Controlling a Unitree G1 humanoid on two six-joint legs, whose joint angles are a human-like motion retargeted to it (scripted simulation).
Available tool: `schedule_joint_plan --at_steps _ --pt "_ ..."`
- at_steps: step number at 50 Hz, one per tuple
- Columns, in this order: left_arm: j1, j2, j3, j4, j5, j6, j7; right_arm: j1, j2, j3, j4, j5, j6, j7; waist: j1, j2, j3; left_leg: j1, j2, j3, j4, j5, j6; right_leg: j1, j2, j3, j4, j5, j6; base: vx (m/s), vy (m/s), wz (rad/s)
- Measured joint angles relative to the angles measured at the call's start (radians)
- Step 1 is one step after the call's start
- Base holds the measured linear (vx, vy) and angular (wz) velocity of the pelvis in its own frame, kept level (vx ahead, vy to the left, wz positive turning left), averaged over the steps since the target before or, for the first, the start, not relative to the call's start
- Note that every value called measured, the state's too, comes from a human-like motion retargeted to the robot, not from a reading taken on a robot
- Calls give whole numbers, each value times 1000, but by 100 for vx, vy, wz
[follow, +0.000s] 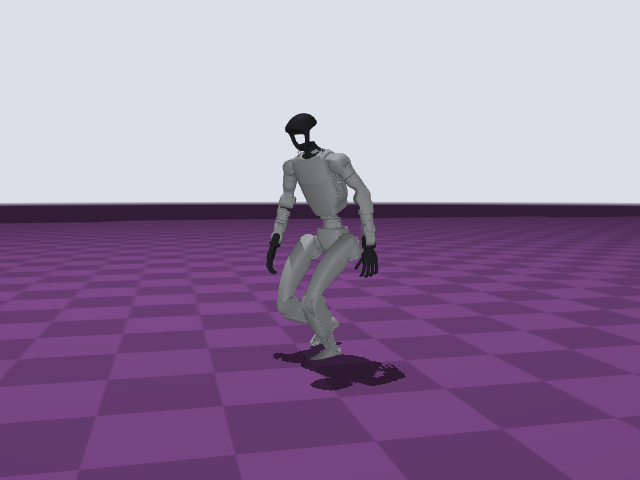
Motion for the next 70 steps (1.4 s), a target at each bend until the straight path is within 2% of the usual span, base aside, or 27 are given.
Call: schedule_joint_plan --at_steps 2,5,8,10,13,19,23,28,30,33,38,42,48,50,51,52,53,55,58,60,61,63,65,67,70 --pt "-41 -30 5 -101 -80 -10 37 39 59 -3 19 50 4 13 -35 22 12 -3 22 -12 -39 12 -25 -78 13 -4 -148 -17 -18 19 -3 7" --pt "-60 -42 18 -274 -172 -49 77 94 109 -13 9 115 -6 14 -52 57 18 -52 83 -24 -61 32 -75 -146 100 20 -411 -16 -37 15 -4 -46" --pt "-47 -33 33 -414 -230 -84 111 124 127 -22 -20 159 -19 -8 -38 72 33 -135 166 -14 -3 6 -77 -198 168 19 -515 -35 -67 6 -3 -93" --pt "-36 -21 36 -473 -252 -100 134 134 129 -26 -40 182 -29 -31 -35 67 52 -187 212 2 45 -18 -60 -244 197 18 -510 -51 -69 -2 -3 -78" --pt "-17 -2 28 -498 -257 -114 174 145 126 -29 -64 203 -44 -69 -39 45 87 -248 253 28 100 -48 -25 -325 213 15 -427 -66 -41 -9 -3 -49" --pt "9 5 -37 -403 -209 -106 215 197 132 -8 -100 248 -54 -104 -39 0 124 -305 278 54 179 -53 32 -399 190 16 -173 -75 30 -15 -5 -5" --pt "40 -28 -80 -310 -181 -91 196 274 143 16 -124 273 -44 -83 -31 -12 96 -271 261 51 173 -23 30 -299 136 29 -72 -55 57 -14 -10 28" --pt "121 -83 -95 -250 -164 -78 138 392 175 38 -186 279 -38 -45 -31 -31 33 -197 216 49 104 76 -20 -57 82 44 -154 -58 77 -7 -15 56" --pt "153 -103 -91 -236 -163 -70 104 432 194 41 -212 276 -41 -34 -20 -40 19 -189 200 39 104 125 -53 46 75 45 -241 -81 66 -2 -15 40" --pt "190 -131 -79 -232 -161 -59 47 480 226 59 -248 278 -46 -31 33 -21 19 -217 252 34 241 157 -76 153 117 31 -377 -117 11 -2 -14 -13" --pt "226 -169 -73 -244 -117 -55 -15 512 234 97 -268 254 -44 -23 164 90 10 -268 352 -48 491 99 -90 238 259 -23 -587 -121 -103 -1 -9 -62" --pt "239 -182 -97 -226 -84 -63 -56 517 217 126 -262 208 -53 -7 203 141 13 -188 347 -77 439 28 -96 304 290 -47 -653 -121 -138 7 -3 -4" --pt "271 -191 -169 -226 -93 -65 -114 568 175 139 -283 181 -53 27 195 165 0 14 290 -79 116 -90 -81 394 249 -58 -721 -121 -139 16 5 26" --pt "281 -198 -197 -234 -100 -60 -118 593 166 129 -286 184 -46 24 173 142 -1 81 223 -64 29 -129 -61 397 180 -76 -658 -121 -123 22 12 60" --pt "285 -201 -213 -240 -107 -55 -119 605 163 121 -288 193 -40 21 131 89 14 127 133 -37 -22 -118 -49 390 89 -64 -536 -121 -88 25 13 122" --pt "289 -204 -228 -247 -113 -49 -122 614 160 113 -291 207 -33 20 91 42 26 170 51 -16 -72 -102 -38 372 8 -48 -412 -99 -53 24 15 143" --pt "292 -207 -240 -257 -119 -42 -126 617 157 109 -294 228 -26 21 51 7 37 204 -13 -7 -120 -79 -32 333 -54 -27 -281 -35 -21 18 17 101" --pt "302 -210 -252 -276 -137 -23 -126 618 152 109 -306 280 -9 24 -23 -22 55 252 -72 -16 -184 -47 -21 184 -113 20 10 105 5 11 21 33" --pt "314 -202 -244 -294 -168 3 -136 604 140 116 -328 345 8 26 -87 37 87 265 34 -48 -192 -64 -28 -178 -28 28 459 197 -40 3 24 -82" --pt "320 -198 -220 -301 -176 14 -148 599 141 113 -347 368 11 26 -102 84 120 248 140 -41 -167 -89 -49 -464 34 -17 640 235 -71 0 24 -153" --pt "325 -195 -205 -301 -176 16 -155 600 148 113 -353 370 10 27 -111 95 138 247 182 -30 -148 -96 -64 -576 44 -42 645 229 -77 5 21 -143" --pt "351 -186 -184 -298 -172 16 -171 617 164 120 -358 364 10 35 -121 109 156 248 251 -32 -106 -93 -117 -743 52 -94 554 193 -77 13 15 -122" --pt "386 -175 -181 -293 -168 9 -181 643 179 134 -352 344 13 50 -120 113 158 254 300 -68 -55 -58 -193 -819 43 -124 309 136 -56 17 7 -98" --pt "416 -161 -191 -307 -160 -9 -179 665 186 151 -346 312 15 65 -96 114 158 259 361 -89 3 -88 -224 -826 -7 -124 -23 76 -42 9 5 -99" --pt "438 -130 -206 -368 -136 -53 -149 671 196 177 -326 235 3 85 -3 124 158 254 498 -90 83 -145 -241 -764 -71 -161 -568 -52 -68 -7 4 -157"
